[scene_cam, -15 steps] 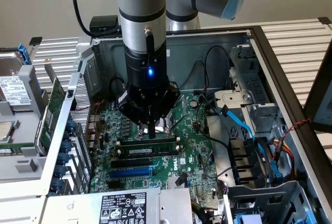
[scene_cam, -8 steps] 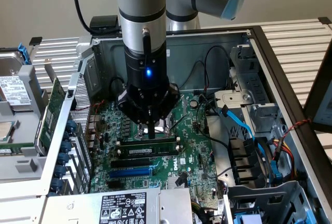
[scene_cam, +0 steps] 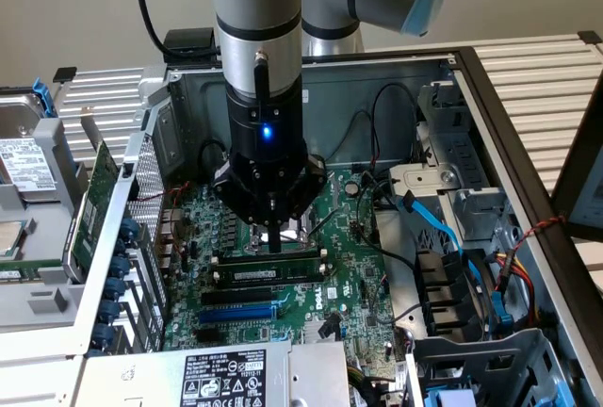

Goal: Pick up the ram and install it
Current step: 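Press down the ram until it locks into place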

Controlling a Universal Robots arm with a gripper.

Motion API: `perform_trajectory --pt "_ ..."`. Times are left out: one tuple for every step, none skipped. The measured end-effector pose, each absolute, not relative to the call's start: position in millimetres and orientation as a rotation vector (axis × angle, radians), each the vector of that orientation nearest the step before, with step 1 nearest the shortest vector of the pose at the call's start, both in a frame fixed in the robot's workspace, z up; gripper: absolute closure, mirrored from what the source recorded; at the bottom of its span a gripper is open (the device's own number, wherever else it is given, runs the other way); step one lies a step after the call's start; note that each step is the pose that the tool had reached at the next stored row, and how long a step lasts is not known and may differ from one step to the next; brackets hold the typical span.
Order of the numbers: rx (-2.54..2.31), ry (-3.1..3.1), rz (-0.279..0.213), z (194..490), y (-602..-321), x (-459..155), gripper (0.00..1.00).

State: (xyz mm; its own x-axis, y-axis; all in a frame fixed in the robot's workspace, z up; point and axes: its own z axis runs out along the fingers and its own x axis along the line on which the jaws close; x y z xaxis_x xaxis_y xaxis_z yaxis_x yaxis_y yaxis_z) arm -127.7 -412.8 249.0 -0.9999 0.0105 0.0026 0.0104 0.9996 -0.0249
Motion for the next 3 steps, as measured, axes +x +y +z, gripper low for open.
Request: perform_trajectory --pt "-0.016 -3.138 0.040 249.1 -412.8 -127.6 0.89" --pt "-0.016 -3.138 0.040 249.1 -412.8 -127.7 0.89" --pt "-0.016 -3.138 0.040 249.1 -412.8 -127.6 0.89"
